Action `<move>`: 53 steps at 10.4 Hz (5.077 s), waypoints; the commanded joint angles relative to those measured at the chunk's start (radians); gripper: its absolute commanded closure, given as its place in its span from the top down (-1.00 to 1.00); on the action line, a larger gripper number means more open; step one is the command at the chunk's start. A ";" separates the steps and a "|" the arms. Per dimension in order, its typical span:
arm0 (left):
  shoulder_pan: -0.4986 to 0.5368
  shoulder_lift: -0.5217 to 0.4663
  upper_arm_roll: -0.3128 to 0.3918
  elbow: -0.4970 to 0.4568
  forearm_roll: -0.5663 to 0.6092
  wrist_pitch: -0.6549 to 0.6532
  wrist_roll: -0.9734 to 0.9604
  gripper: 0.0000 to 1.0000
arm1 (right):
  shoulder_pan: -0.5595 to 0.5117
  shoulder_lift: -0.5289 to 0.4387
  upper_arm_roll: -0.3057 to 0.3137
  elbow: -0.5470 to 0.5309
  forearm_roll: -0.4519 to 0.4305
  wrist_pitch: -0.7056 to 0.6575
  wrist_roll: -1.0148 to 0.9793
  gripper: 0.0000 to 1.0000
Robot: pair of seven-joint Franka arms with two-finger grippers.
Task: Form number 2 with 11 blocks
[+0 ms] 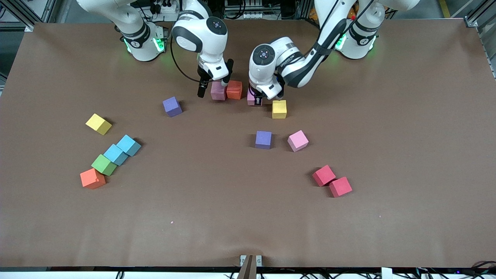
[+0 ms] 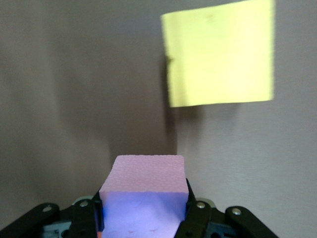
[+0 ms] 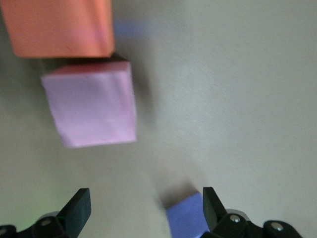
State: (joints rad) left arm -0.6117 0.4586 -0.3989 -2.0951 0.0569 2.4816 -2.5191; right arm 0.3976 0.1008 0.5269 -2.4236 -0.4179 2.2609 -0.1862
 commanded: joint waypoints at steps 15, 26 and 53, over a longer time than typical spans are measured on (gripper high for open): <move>-0.080 0.044 0.014 0.012 0.032 0.100 -0.083 -0.37 | -0.497 -0.147 0.001 -0.112 0.159 0.252 0.035 1.00; -0.092 0.078 0.017 0.055 0.058 0.085 -0.095 1.00 | -0.522 -0.035 0.018 -0.175 0.280 0.261 0.162 1.00; 0.268 0.192 0.017 0.417 0.248 -0.182 0.212 1.00 | -0.465 0.085 0.035 0.211 0.527 0.041 0.264 -0.56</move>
State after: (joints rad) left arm -0.3393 0.6396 -0.3747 -1.7109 0.2860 2.3010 -2.2956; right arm -0.1051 0.1622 0.5547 -2.3076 0.0778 2.3630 0.0081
